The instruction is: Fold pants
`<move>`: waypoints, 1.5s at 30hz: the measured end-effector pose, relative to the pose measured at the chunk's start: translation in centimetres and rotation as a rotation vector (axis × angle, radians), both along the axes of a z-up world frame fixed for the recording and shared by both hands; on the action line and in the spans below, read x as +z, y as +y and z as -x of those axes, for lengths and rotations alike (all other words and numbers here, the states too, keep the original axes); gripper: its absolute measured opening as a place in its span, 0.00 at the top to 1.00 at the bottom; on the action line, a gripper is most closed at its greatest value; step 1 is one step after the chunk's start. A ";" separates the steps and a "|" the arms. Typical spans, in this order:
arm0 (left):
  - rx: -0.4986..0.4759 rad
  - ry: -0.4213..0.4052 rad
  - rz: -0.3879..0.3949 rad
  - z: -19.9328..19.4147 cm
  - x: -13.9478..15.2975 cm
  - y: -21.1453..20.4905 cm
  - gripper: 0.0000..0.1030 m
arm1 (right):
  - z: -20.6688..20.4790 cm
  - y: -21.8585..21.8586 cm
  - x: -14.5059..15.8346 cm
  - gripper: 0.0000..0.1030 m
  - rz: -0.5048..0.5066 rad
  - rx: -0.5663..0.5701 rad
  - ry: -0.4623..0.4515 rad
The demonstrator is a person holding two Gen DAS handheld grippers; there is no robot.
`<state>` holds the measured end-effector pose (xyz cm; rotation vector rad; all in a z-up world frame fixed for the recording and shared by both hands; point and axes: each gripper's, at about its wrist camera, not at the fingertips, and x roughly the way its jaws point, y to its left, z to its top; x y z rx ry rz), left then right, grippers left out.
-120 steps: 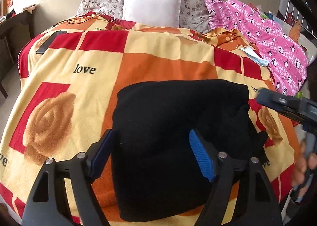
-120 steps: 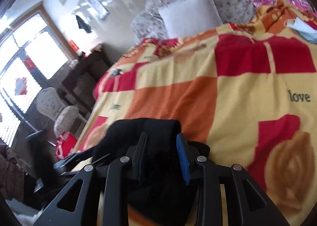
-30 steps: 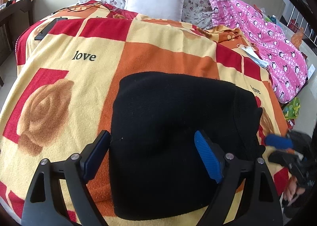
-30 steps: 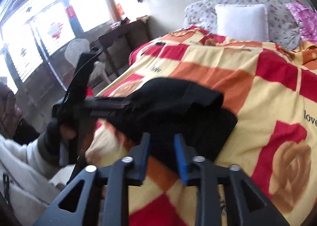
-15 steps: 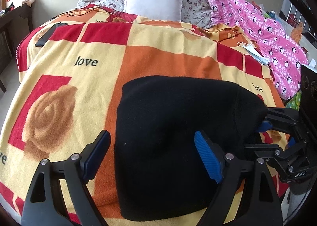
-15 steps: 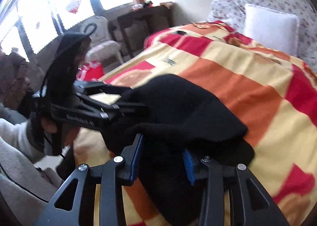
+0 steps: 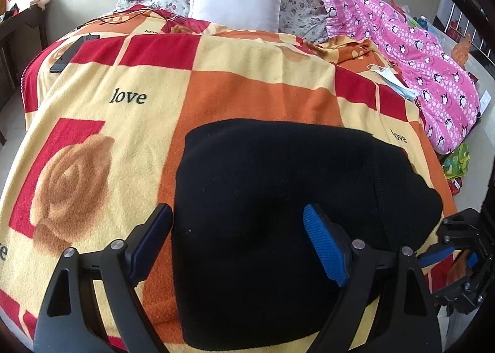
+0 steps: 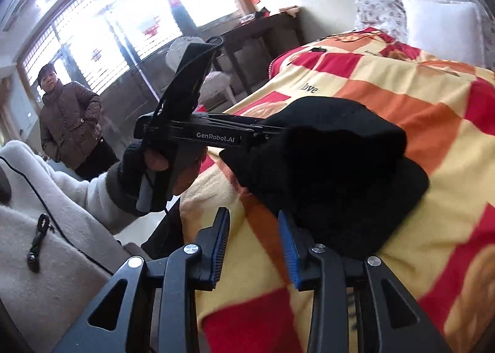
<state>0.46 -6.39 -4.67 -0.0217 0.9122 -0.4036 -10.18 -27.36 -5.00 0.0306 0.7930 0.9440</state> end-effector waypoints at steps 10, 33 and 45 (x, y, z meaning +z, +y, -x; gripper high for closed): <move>0.024 -0.028 -0.024 0.3 0.3 0.5 0.16 | -2.1 0.0 0.9 0.50 -0.125 -0.198 -0.042; 0.061 -0.119 -0.088 -0.6 1.2 -1.5 0.15 | -1.0 -1.7 2.3 0.59 -0.047 -0.481 -0.020; 0.074 -0.078 -0.088 -4.0 0.1 -2.6 0.12 | -9.9 0.0 -1.8 0.62 0.111 -0.582 0.056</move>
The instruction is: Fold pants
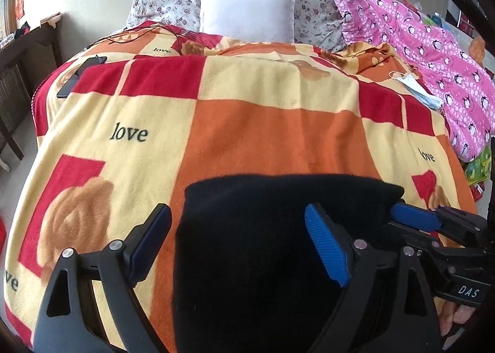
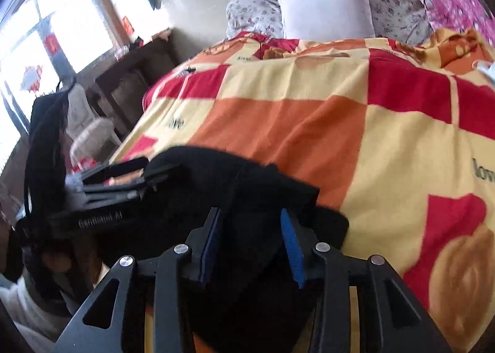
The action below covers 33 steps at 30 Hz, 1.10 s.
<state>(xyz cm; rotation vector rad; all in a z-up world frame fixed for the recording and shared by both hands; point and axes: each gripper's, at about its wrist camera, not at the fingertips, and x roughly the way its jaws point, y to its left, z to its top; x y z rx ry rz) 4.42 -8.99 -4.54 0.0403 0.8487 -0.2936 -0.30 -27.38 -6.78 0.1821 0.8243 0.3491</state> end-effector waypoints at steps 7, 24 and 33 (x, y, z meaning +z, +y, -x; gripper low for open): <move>-0.003 0.003 0.004 0.8 0.5 0.5 0.12 | 2.0 1.4 1.8 0.57 0.070 0.029 -0.008; 0.029 0.004 0.086 4.9 1.3 5.2 0.12 | 7.0 -0.8 2.0 0.28 -0.037 -0.061 -0.047; 0.067 0.128 0.227 3.2 -1.2 7.6 0.07 | 4.0 -3.6 -1.6 0.24 -0.212 -0.111 0.059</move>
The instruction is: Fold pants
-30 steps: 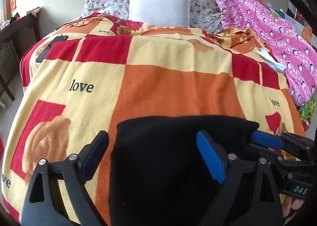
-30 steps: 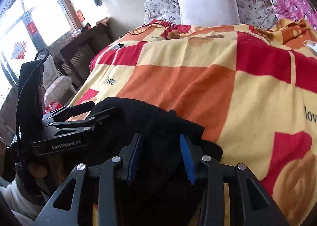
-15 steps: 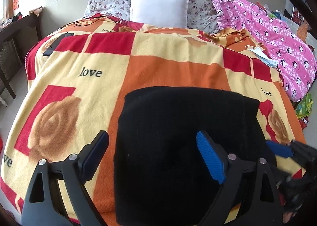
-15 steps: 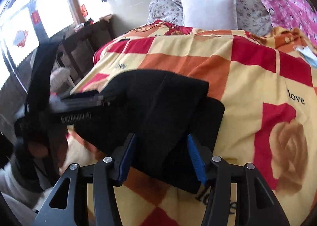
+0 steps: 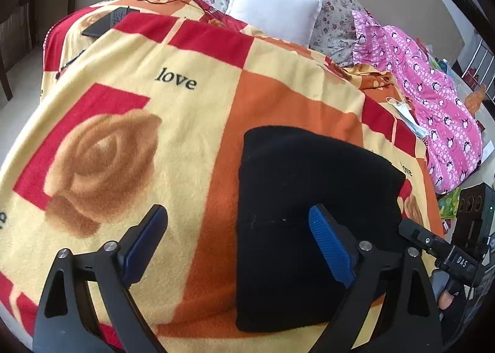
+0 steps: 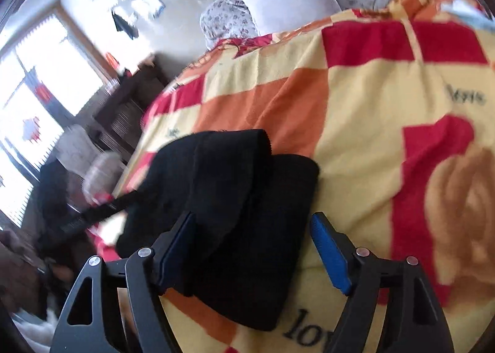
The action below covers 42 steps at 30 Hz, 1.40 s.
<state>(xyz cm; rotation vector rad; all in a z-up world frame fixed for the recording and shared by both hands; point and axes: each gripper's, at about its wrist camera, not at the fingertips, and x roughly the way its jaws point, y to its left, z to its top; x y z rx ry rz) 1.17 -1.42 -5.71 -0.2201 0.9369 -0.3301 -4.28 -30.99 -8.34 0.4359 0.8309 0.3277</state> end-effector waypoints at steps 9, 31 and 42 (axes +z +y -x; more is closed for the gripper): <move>-0.118 -0.011 0.049 -0.4 0.5 -3.3 0.42 | -0.3 0.9 0.5 0.61 0.035 0.023 -0.048; -0.083 -0.068 -0.104 -7.4 1.2 -5.9 0.38 | -7.4 0.4 2.3 0.51 0.195 -0.051 -0.055; -0.043 -0.160 -0.204 -4.3 2.6 -5.6 0.32 | -5.2 5.1 2.7 0.48 0.292 0.056 -0.083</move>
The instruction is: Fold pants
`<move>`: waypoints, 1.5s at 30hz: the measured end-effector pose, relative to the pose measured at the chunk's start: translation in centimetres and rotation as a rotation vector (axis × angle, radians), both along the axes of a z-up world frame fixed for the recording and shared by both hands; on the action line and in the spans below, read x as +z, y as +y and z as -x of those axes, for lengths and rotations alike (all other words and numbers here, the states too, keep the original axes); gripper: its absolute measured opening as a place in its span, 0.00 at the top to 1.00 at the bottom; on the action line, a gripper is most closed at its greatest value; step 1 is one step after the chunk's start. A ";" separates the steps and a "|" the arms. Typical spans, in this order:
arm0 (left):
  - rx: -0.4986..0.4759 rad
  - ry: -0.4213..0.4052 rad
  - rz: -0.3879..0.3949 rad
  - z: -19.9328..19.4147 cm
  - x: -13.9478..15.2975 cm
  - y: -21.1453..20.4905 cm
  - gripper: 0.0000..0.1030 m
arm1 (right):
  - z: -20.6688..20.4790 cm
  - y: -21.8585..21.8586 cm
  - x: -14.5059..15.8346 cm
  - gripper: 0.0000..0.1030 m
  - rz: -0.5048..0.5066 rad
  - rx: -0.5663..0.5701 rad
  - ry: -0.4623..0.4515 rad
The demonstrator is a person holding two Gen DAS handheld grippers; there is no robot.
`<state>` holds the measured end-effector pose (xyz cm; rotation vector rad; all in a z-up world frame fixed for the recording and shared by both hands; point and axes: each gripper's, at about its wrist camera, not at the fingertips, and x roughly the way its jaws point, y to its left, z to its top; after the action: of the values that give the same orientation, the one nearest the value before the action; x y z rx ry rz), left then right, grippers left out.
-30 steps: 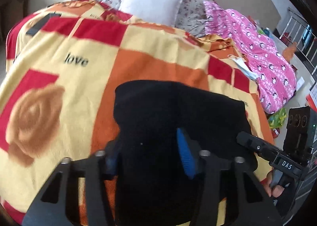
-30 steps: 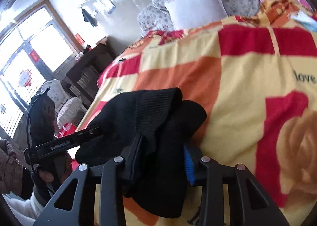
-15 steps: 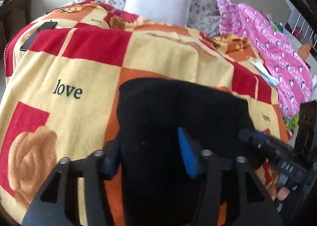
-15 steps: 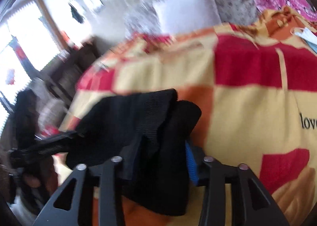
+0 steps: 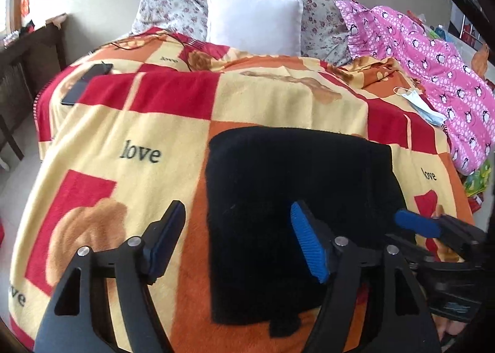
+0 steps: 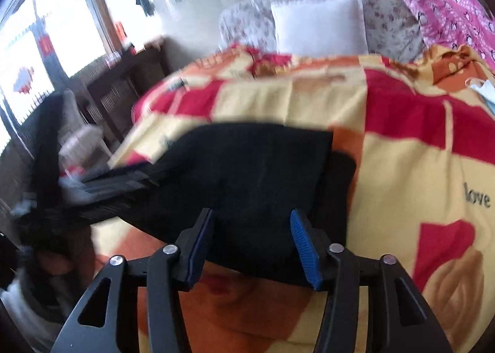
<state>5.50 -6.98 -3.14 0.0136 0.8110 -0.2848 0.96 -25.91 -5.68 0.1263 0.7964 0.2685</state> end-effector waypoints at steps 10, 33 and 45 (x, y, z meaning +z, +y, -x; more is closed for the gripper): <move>0.069 -0.119 -0.085 3.8 1.9 0.8 0.28 | 3.9 0.0 3.6 0.31 0.000 -0.042 -0.128; 0.104 -0.219 -0.031 7.4 3.7 2.5 0.23 | 6.2 1.0 6.2 0.17 0.046 -0.090 -0.189; 0.091 -0.212 -0.039 7.2 3.3 2.3 0.23 | 5.6 1.2 5.3 0.17 0.048 -0.074 -0.153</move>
<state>-1.70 -4.65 0.12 0.0427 0.6046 -0.1780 -4.67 -24.66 -0.40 0.0885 0.6447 0.1868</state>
